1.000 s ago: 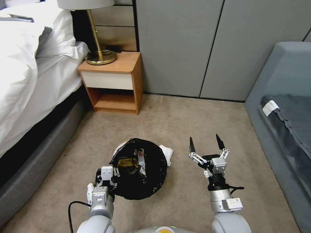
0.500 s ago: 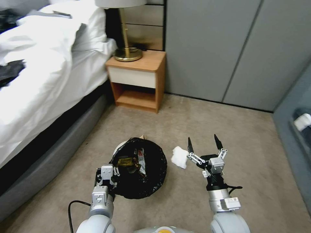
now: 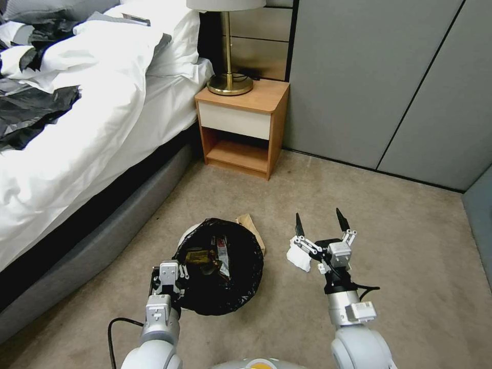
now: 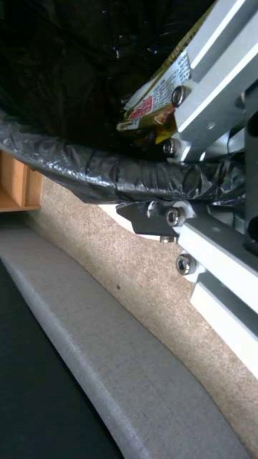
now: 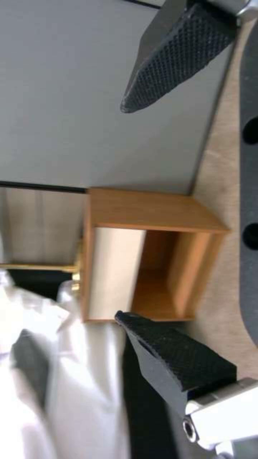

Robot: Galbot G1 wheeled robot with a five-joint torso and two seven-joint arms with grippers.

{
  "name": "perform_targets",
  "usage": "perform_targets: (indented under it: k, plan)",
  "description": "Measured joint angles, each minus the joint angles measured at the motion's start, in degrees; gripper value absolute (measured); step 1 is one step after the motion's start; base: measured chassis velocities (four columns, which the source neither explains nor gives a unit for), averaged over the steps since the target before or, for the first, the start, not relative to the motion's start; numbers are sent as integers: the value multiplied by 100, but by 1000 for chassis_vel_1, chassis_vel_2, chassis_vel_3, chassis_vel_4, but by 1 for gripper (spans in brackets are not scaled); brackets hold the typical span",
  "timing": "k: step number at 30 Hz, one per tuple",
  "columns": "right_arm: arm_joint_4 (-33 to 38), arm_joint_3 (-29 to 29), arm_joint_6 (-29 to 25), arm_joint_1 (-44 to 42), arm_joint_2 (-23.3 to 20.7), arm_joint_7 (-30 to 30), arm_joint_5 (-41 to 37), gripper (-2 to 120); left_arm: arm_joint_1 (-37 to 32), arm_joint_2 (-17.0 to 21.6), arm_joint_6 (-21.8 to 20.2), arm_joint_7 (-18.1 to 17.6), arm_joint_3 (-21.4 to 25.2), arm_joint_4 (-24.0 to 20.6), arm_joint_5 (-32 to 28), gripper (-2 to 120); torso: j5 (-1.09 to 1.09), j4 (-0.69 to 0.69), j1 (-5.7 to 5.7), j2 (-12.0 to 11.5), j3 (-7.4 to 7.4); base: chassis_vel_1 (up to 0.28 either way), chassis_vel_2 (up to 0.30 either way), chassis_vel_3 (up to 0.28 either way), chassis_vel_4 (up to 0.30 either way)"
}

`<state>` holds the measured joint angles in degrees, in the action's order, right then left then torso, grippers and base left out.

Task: Pick up the trash bin, then pick up the garbage from the floor and place it into the trash bin.

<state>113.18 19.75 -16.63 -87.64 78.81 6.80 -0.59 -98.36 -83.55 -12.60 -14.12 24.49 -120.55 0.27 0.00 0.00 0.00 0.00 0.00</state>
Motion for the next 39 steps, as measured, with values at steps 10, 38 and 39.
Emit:
perform_targets:
  k: [10, 38, 39]
  plan:
    - [-971, -193, 2600, 1169, -133, 20, -946, 100, -129, -49, 38, -2, 28, 0, 67, 1, 1, 1, 1, 0, 0, 0, 0, 0, 0]
    - [-5203, -233, 2723, 3050, 143, -530, -981, 100, -164, -58, 34, 0, 10, -22, 157, 1, 0, 0, 1, 0, 0, 0, 0, 0, 0]
    - [-5289, -233, 2700, 3085, 158, -552, -981, 100, -159, -62, 34, 0, 8, -21, 157, 1, 0, 0, 0, 0, 0, 0, 0, 0, 0]
